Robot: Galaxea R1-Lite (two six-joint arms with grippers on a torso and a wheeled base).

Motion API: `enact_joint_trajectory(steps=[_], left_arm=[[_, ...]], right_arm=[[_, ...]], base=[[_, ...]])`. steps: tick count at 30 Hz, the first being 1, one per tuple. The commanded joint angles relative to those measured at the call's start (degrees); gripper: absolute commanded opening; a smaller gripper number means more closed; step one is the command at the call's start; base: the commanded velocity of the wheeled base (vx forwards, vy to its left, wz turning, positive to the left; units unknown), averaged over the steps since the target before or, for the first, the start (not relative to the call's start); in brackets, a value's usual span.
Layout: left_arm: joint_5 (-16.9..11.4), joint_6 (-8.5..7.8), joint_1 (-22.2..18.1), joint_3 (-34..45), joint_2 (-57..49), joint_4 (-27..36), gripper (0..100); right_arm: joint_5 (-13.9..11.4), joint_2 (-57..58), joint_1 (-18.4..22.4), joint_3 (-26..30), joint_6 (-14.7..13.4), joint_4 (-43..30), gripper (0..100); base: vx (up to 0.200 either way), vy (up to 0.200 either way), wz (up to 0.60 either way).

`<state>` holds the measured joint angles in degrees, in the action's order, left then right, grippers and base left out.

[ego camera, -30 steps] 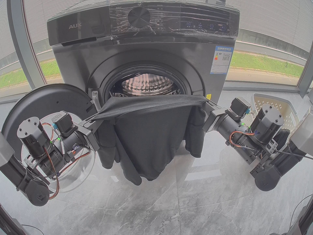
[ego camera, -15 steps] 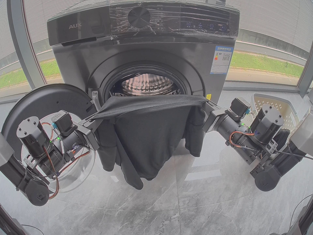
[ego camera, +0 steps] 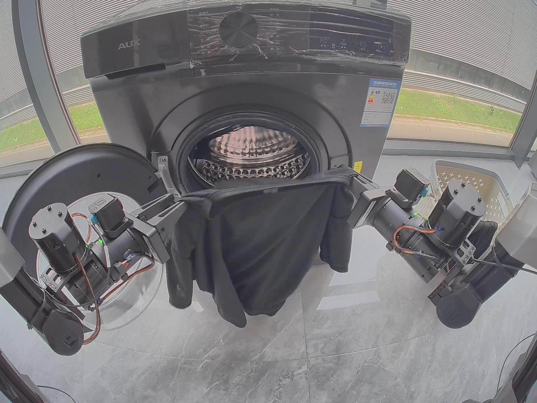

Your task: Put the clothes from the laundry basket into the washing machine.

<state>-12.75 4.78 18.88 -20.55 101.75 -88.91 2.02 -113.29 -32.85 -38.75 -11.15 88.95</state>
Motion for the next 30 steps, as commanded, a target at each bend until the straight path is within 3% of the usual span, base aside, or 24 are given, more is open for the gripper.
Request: enact_joint_trajectory(steps=[1,12,15,18,21,26,30], left_arm=[[-0.2,0.06,-0.1,1.1,0.7,0.0,100],[-1.7,-0.47,-0.1,2.9,3.6,0.0,100],[-1.8,-1.88,0.3,3.0,8.0,0.0,100],[-1.8,-2.05,0.5,2.9,8.9,0.0,100],[-1.8,-3.81,1.6,-0.3,17.2,-0.1,100],[-1.8,-4.43,4.0,-2.8,21.1,-0.1,100],[-1.7,-5.83,5.6,-3.3,23.2,-0.1,100]], right_arm=[[0.0,-0.2,0.3,-0.2,0.0,0.5,0],[0.1,-0.3,-0.7,-0.8,-0.4,0.4,0],[0.2,-0.3,-1.9,-2.5,-0.4,0.4,0],[0.2,-0.3,-2.0,-2.7,-0.4,0.4,0],[0.0,-0.3,-2.7,-5.0,-0.5,0.3,0],[0.0,-0.4,-4.5,-8.4,-0.4,-0.7,0],[0.1,-0.4,-6.3,-11.2,-0.4,-2.8,0]], base=[[0.000,0.000,0.00],[0.000,0.000,0.00],[0.000,0.000,0.00],[0.000,0.000,0.00],[0.000,0.000,0.00],[0.000,0.000,0.00],[0.000,0.000,0.00]])
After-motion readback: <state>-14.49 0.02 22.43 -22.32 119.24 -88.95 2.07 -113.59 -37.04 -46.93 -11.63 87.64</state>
